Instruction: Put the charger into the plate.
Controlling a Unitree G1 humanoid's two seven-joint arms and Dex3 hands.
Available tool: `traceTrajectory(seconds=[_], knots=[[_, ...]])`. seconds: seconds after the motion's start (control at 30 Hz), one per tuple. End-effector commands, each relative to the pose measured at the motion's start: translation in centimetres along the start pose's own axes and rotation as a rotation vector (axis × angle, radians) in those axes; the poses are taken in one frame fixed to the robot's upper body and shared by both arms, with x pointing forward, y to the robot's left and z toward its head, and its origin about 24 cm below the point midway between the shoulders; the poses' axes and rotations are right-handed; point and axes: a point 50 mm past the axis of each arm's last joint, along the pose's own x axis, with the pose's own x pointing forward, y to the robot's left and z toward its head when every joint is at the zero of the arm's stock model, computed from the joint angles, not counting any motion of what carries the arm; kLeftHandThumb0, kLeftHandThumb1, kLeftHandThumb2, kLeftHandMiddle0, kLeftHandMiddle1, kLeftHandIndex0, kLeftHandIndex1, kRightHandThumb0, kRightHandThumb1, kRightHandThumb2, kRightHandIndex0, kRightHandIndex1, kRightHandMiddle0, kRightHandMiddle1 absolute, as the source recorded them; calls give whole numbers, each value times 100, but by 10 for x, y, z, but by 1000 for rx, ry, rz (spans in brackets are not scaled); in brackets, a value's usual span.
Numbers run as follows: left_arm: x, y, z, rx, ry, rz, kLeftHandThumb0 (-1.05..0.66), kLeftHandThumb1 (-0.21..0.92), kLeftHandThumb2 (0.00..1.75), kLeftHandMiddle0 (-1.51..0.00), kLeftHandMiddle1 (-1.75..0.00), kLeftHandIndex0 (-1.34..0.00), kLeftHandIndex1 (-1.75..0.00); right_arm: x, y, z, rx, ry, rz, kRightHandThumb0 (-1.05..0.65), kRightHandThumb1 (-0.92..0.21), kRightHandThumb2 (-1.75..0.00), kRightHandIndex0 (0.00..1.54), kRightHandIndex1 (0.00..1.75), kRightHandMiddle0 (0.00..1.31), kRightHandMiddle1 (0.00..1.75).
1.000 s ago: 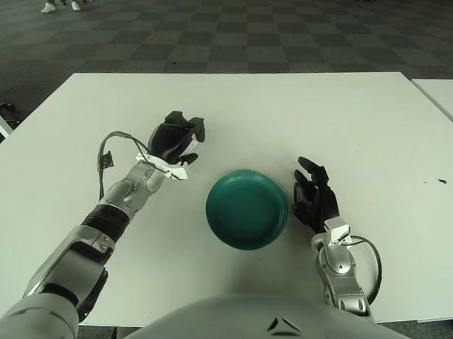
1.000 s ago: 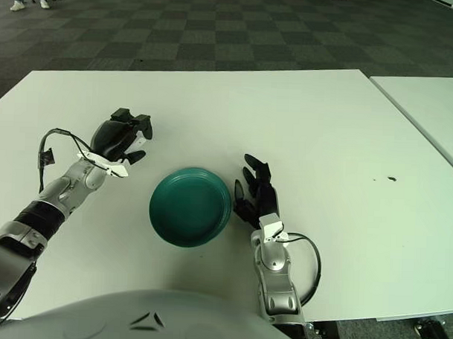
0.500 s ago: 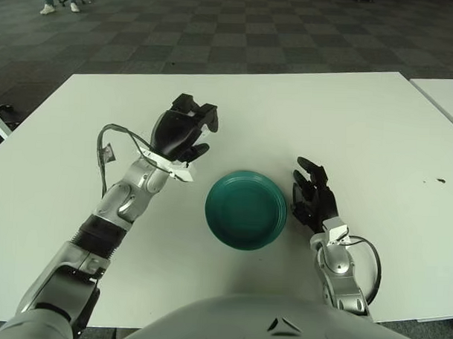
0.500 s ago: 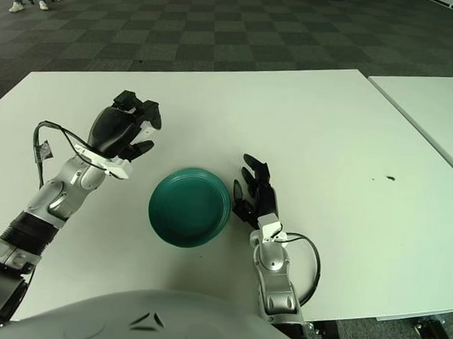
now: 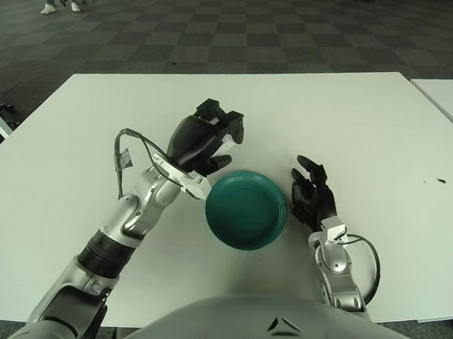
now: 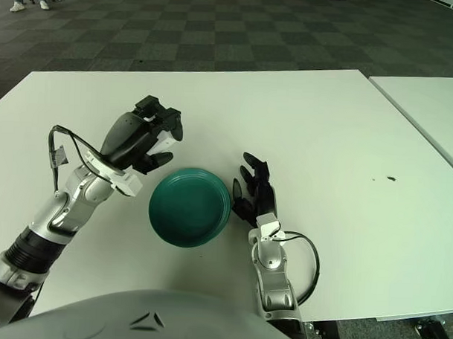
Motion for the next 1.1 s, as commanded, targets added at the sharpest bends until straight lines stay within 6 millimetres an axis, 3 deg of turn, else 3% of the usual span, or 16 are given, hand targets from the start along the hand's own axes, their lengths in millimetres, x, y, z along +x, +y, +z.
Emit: traceTrajectory(seconds=[0.0,0.5,1.07], knots=[[-1,-1,11,-38,-15,-19,-47,30,132,-116,-175,-61,-175,-11,2,-24,-16,131,2,-59,-92,-71,44,1,0,75],[-7,-11,42,-243,-86,-174,-47,31,131,-111,-175,-60,-175,-9,5,-25,-28,97,0,-66,-92,-70,54,6,0,84],[-9,-19,59,-181,-215,-287,-47,32,131,-108,-175,-60,-175,-12,5,-16,-4,130,1,-78,-92,-72,50,4,0,77]])
